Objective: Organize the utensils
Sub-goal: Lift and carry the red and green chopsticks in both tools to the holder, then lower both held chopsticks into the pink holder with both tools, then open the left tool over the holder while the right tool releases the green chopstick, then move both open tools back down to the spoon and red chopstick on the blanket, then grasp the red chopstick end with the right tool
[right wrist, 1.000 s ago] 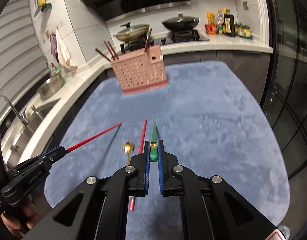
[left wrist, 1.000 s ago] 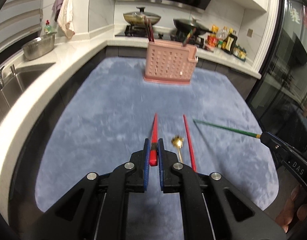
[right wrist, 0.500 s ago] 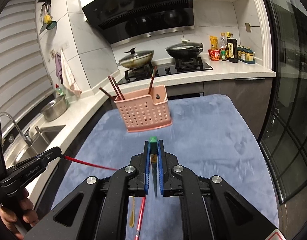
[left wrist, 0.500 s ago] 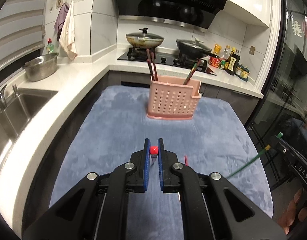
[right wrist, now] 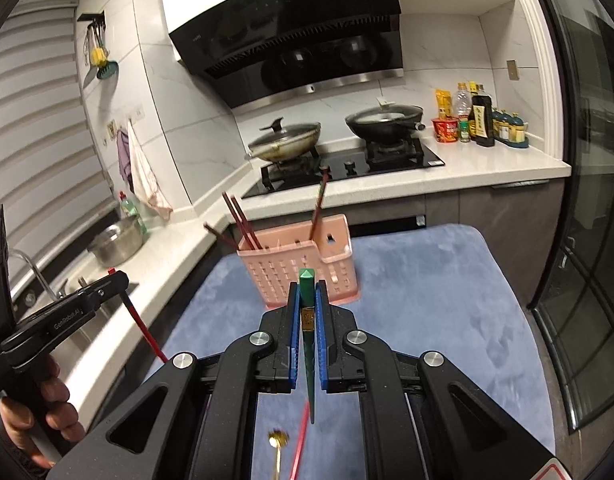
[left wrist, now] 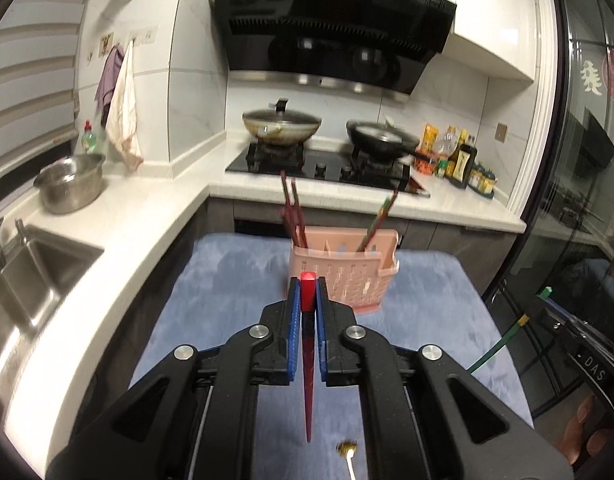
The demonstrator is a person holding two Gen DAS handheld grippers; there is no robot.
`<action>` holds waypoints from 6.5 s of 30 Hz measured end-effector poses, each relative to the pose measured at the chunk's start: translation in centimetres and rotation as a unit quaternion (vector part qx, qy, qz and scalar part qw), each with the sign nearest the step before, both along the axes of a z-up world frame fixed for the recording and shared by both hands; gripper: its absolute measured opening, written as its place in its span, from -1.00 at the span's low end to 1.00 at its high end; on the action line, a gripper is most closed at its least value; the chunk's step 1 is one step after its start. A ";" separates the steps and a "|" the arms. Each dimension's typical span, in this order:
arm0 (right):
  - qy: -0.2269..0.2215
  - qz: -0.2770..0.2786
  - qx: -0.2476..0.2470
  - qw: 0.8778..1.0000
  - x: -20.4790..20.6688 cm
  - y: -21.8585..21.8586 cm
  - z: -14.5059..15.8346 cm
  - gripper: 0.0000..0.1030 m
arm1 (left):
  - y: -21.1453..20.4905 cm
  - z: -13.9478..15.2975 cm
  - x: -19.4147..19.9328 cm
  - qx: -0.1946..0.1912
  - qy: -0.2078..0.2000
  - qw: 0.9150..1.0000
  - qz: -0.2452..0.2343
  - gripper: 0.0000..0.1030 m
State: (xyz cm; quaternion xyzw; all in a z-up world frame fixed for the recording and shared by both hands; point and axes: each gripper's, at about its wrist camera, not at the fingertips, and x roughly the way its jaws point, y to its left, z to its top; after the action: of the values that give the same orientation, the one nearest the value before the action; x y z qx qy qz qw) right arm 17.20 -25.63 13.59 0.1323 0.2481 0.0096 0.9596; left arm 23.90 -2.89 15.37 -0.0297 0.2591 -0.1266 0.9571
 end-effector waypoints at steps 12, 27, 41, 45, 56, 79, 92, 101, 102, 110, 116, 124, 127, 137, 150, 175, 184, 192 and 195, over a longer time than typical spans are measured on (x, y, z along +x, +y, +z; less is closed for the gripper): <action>-0.047 0.025 0.060 0.997 10.2 -2.0 6.0 -0.87 | -2.0 7.9 7.8 -0.035 -0.082 0.996 0.000 -0.87; -0.068 -0.006 0.060 0.996 20.1 -2.3 6.6 -0.86 | -4.3 8.4 15.5 -0.049 -0.129 0.990 0.008 -0.86; -0.083 -0.007 0.088 0.993 21.7 -3.9 7.3 -0.86 | -4.4 4.9 18.0 -0.037 -0.101 0.994 0.017 -0.86; -0.095 -0.016 0.085 0.992 22.2 -4.3 8.3 -0.86 | -4.4 4.5 18.4 -0.034 -0.097 0.995 0.015 -0.86; -0.018 -0.015 0.044 0.999 24.7 -3.0 2.2 -0.86 | -4.5 2.3 19.9 -0.027 -0.069 0.997 0.016 -0.86; -0.004 0.005 -0.005 1.000 21.0 -0.8 1.3 -0.35 | -4.0 1.0 16.5 -0.009 -0.049 0.998 0.035 -0.03; 0.010 0.037 -0.037 0.999 13.0 2.5 -0.2 -0.21 | -3.3 0.0 10.6 0.011 -0.028 0.999 0.029 0.07; 0.047 0.043 -0.067 0.996 5.9 4.2 -3.9 -0.10 | -2.2 -3.2 5.6 0.013 0.012 0.999 0.029 0.17; 0.053 0.041 -0.068 0.995 5.0 4.3 -4.4 -0.09 | -1.9 -3.6 4.9 0.012 0.016 0.999 0.031 0.19; 0.090 0.017 -0.084 0.992 -1.6 5.2 -8.7 0.02 | 0.4 -8.0 -0.4 0.019 0.062 0.997 0.035 0.27; 0.145 0.016 -0.074 0.986 -6.0 6.1 -13.2 0.02 | 1.3 -12.0 -4.6 0.041 0.092 0.994 0.036 0.27; 0.186 0.029 -0.066 0.980 -9.7 7.4 -17.0 0.02 | 2.8 -16.3 -8.2 0.033 0.144 0.988 0.041 0.27; 0.192 0.040 -0.068 0.978 -10.3 8.4 -18.2 0.02 | 3.2 -17.6 -9.2 0.035 0.158 0.986 0.046 0.27; 0.207 0.056 -0.073 0.974 -10.8 10.4 -20.5 -0.22 | 4.4 -20.6 -10.8 0.042 0.190 0.979 0.062 0.27; 0.218 0.058 -0.073 0.972 -10.1 10.6 -21.7 -0.74 | 4.2 -22.0 -11.6 0.065 0.198 0.976 0.058 0.27; 0.222 -0.025 -0.014 0.975 -11.6 4.1 -21.2 -0.86 | -3.0 -22.6 -12.2 0.065 0.199 0.977 -0.039 0.43; 0.223 -0.030 0.000 0.974 -11.8 3.4 -21.5 -0.86 | -4.8 -24.0 -11.8 0.062 0.218 0.972 -0.060 0.00; 0.224 -0.026 0.004 0.974 -11.6 3.4 -21.8 -0.86 | -4.3 -24.4 -11.7 0.053 0.219 0.972 -0.058 -0.48; 0.224 -0.026 0.003 0.974 -11.6 3.4 -21.8 -0.86 | -4.0 -24.4 -11.6 0.047 0.221 0.972 -0.063 -0.74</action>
State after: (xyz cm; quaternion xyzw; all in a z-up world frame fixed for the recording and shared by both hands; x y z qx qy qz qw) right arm 5.62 -22.20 -8.20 0.1406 0.4529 -0.0442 0.8793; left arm 12.34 -6.86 -9.00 0.0042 0.4711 -0.1646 0.8666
